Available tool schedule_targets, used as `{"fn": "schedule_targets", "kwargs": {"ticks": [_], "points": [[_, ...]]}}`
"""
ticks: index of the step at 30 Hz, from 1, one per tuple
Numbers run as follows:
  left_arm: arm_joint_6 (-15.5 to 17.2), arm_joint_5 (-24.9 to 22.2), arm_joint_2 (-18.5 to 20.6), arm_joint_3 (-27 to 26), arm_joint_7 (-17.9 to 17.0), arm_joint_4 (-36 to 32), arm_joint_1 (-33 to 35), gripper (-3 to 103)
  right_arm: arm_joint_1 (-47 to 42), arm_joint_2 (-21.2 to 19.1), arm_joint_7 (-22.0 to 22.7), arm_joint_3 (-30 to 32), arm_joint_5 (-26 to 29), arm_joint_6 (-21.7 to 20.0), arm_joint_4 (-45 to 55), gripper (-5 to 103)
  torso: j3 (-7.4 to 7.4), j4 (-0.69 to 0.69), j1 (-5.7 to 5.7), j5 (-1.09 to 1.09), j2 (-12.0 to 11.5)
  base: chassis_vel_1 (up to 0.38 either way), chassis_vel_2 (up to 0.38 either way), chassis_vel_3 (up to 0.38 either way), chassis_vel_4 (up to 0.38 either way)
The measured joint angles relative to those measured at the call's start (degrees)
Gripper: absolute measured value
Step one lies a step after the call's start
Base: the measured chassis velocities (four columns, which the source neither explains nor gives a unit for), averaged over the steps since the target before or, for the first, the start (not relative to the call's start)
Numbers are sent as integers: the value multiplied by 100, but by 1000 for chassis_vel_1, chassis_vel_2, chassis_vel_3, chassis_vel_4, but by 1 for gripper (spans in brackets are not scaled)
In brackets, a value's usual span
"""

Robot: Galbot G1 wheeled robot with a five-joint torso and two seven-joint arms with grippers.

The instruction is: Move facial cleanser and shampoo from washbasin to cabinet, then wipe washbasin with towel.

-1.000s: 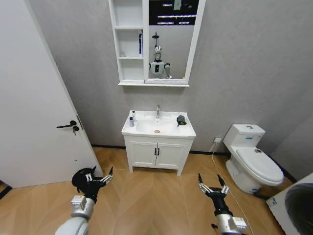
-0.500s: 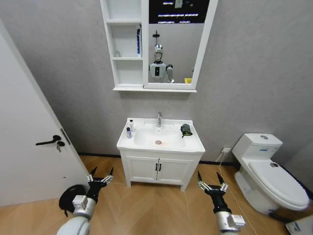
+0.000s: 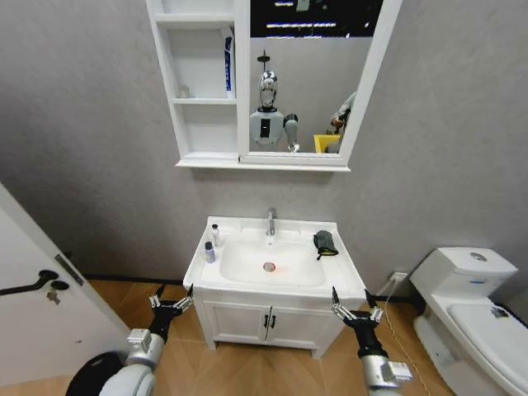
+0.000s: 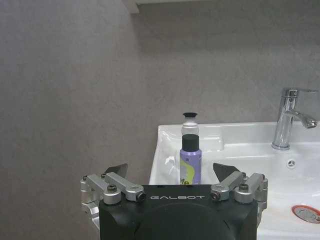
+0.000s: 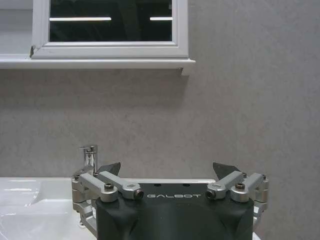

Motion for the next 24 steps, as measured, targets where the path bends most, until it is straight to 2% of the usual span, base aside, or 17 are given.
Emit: {"fn": "schedule_targets", "kwargs": {"ticks": [6, 13, 15, 24], "points": [[-8, 10, -13, 215, 14, 293, -140, 97, -4, 21, 83, -6, -179, -28, 14, 100, 0, -4, -1, 1, 0, -119, 134, 6, -44], [30, -124, 102, 450, 64, 768, -502, 97, -10, -15, 182, 16, -285, -54, -51, 100, -4, -1, -15, 1, 5, 69, -34, -57, 24], [71, -266, 104, 585, 54, 1045, -742, 97, -11, -17, 182, 16, -299, -40, -87, 100, -3, -2, -15, 0, 5, 37, -15, -22, 25], [78, -309, 104, 843, 27, 1805, -1708, 97, -6, -83, 184, 80, -316, -36, -170, 100, -1, -3, -5, 2, 2, 0, 0, 0, 0]]}}
